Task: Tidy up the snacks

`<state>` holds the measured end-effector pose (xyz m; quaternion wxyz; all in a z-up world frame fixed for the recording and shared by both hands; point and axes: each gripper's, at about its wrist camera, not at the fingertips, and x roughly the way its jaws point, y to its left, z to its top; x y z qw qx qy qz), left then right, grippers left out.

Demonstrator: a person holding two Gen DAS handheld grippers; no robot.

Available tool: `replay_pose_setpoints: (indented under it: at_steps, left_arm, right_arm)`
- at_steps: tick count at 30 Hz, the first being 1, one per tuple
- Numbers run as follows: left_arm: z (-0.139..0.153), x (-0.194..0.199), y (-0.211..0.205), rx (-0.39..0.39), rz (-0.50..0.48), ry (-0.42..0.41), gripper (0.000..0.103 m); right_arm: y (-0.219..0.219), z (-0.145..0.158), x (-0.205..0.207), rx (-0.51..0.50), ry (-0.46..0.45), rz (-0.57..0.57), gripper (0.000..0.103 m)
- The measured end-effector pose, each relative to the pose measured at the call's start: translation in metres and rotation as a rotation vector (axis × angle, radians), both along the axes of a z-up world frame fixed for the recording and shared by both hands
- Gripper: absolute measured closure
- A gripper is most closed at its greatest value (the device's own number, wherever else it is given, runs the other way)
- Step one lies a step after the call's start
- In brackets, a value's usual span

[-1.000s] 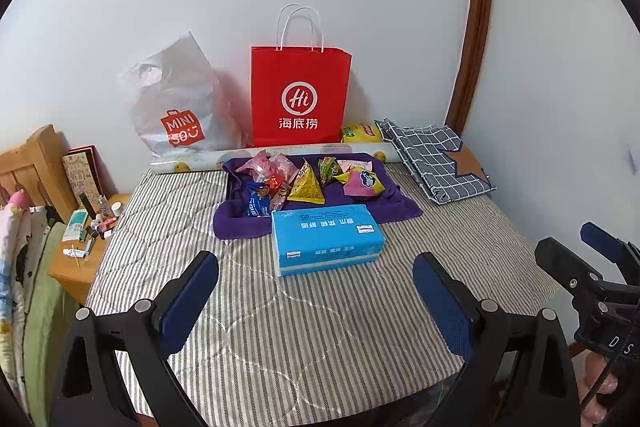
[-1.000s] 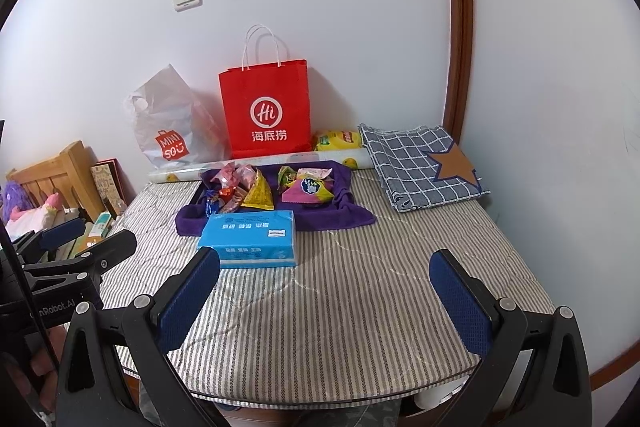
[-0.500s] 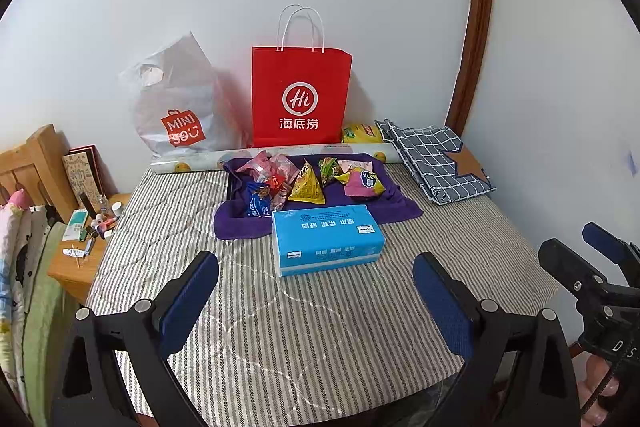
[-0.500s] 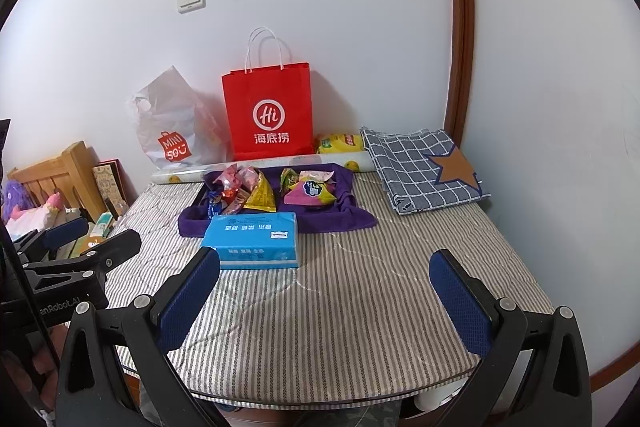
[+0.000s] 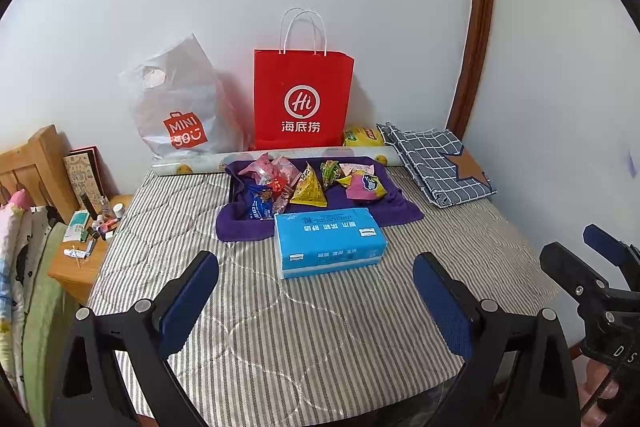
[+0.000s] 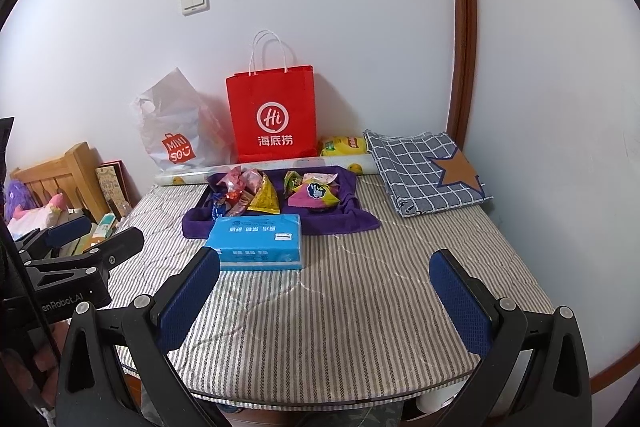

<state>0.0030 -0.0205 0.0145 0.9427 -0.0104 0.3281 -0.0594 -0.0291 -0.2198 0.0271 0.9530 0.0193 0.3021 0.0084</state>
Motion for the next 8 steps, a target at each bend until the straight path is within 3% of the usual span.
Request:
replay_pose_setpoints:
  at_steps: [8]
  left_arm:
    - [-0.004,0.007,0.001,0.003,0.005,0.001,0.005]
  right_arm:
    - [0.002,-0.007,0.01,0.004,0.001,0.01,0.0]
